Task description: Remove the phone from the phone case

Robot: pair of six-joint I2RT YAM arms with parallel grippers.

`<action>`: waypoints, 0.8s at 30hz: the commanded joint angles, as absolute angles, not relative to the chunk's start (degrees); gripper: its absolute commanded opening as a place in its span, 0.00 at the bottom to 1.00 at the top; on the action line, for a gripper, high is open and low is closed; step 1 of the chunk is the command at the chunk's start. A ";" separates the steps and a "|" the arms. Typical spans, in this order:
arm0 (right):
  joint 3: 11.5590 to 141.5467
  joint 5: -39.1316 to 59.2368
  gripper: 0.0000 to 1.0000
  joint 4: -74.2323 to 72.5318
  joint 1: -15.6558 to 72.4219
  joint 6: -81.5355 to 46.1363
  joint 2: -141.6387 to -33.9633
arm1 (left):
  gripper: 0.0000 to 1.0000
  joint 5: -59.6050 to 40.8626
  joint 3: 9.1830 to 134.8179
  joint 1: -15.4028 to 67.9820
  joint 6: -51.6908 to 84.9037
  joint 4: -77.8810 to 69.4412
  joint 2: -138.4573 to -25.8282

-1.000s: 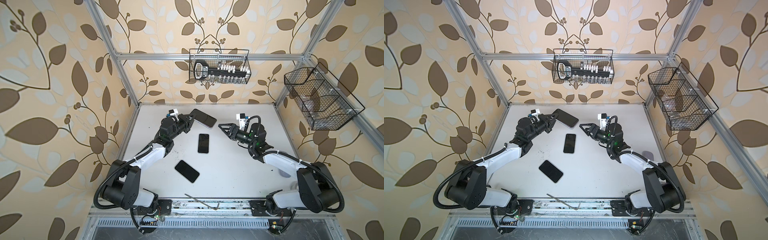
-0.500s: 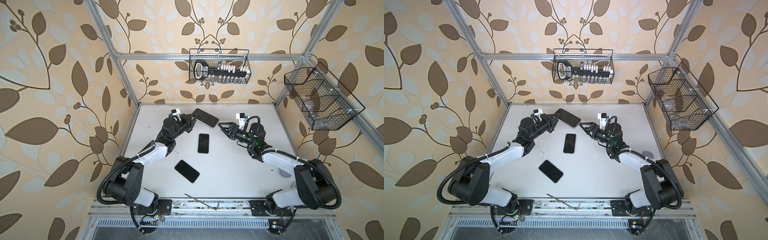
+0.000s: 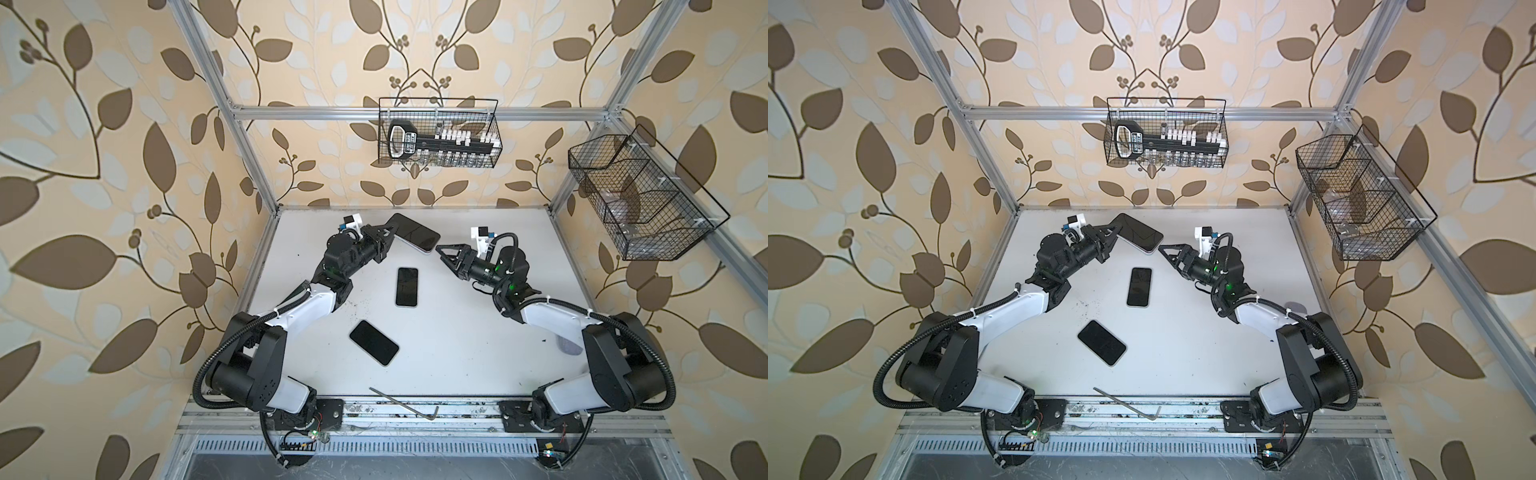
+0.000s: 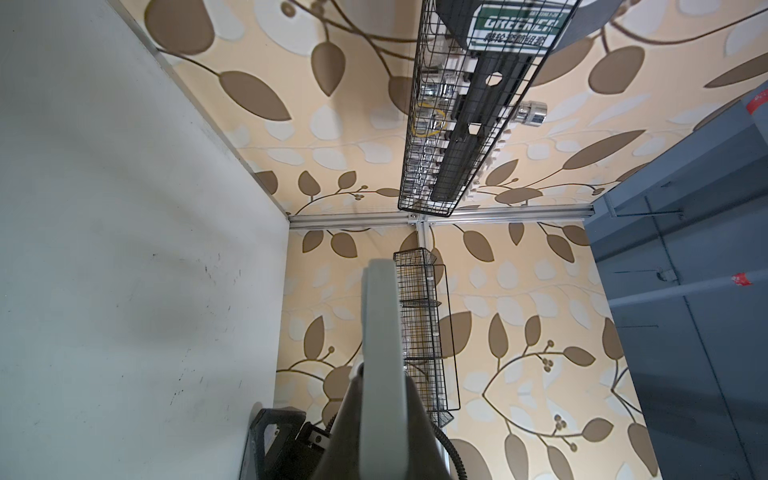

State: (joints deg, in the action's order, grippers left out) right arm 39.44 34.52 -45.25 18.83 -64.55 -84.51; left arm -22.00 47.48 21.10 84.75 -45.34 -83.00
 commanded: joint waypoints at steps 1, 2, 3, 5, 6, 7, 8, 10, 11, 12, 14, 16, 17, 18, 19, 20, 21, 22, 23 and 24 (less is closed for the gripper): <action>39.82 34.91 0.88 -47.55 18.38 -65.88 -83.81 | 0.00 -22.59 50.86 21.80 86.04 -52.57 -82.00; 39.34 34.41 0.88 -47.55 18.30 -66.07 -83.23 | 0.00 -22.59 50.89 21.80 86.04 -52.64 -82.88; 38.80 33.82 0.88 -47.63 18.20 -66.18 -82.56 | 0.00 -22.59 50.89 21.80 86.12 -52.69 -83.75; 38.32 33.58 0.88 -47.81 17.91 -66.24 -81.94 | 0.00 -22.67 50.98 21.80 86.29 -53.05 -84.01; 38.33 33.84 0.88 -47.81 17.89 -66.33 -81.81 | 0.00 -22.60 50.98 21.76 86.31 -53.13 -84.02; 38.32 34.01 0.88 -48.13 17.79 -66.56 -81.72 | 0.00 -22.59 50.98 21.81 86.39 -53.23 -84.11; 38.25 34.17 0.88 -48.51 17.70 -66.79 -81.72 | 0.00 -22.59 50.98 21.88 86.42 -53.38 -84.19; 38.32 34.38 0.88 -48.95 17.73 -67.24 -81.78 | 0.00 -22.59 50.98 21.88 86.74 -53.72 -84.35; 38.49 34.53 0.88 -48.96 17.59 -67.20 -81.90 | 0.00 -22.54 50.90 21.88 86.91 -54.08 -84.37; 38.59 34.64 0.88 -49.02 17.65 -67.27 -82.13 | 0.00 -22.50 50.91 21.97 87.09 -54.21 -84.37; 38.59 34.69 0.88 -49.38 17.62 -67.57 -82.46 | 0.00 -22.50 50.90 21.97 87.35 -54.59 -84.37; 38.45 34.54 0.88 -49.63 17.54 -67.76 -82.83 | 0.00 -22.42 51.00 22.06 87.60 -54.77 -84.33; 38.42 34.50 0.88 -49.95 17.44 -67.85 -82.96 | 0.00 -22.46 51.05 22.15 87.66 -54.90 -84.28; 38.41 34.54 0.88 -50.22 17.53 -67.98 -83.11 | 0.00 -22.50 51.15 22.19 87.67 -54.86 -84.18; 38.44 34.57 0.88 -50.44 17.52 -68.09 -83.31 | 0.00 -22.54 51.23 22.23 87.69 -54.82 -84.20; 38.41 34.63 0.88 -50.62 17.41 -68.26 -83.45 | 0.00 -22.59 51.33 22.24 87.63 -54.71 -84.12; 38.49 34.59 0.88 -50.62 17.38 -68.20 -83.46 | 0.00 -22.59 51.41 22.29 87.70 -54.71 -84.20; 38.41 34.54 0.88 -50.62 17.34 -68.25 -83.58 | 0.00 -22.59 51.50 22.32 87.71 -54.72 -84.12; 38.32 34.48 0.88 -50.69 17.36 -68.23 -83.66 | 0.00 -22.59 51.50 22.32 87.77 -54.67 -84.15; 38.15 34.37 0.88 -50.63 17.27 -68.31 -83.61 | 0.00 -22.59 51.50 22.32 87.87 -54.78 -84.17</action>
State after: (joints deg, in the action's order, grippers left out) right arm 39.31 34.30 -48.25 17.54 -67.05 -83.00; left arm -22.04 48.03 21.82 86.41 -47.51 -85.14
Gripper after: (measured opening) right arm 0.878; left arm 0.118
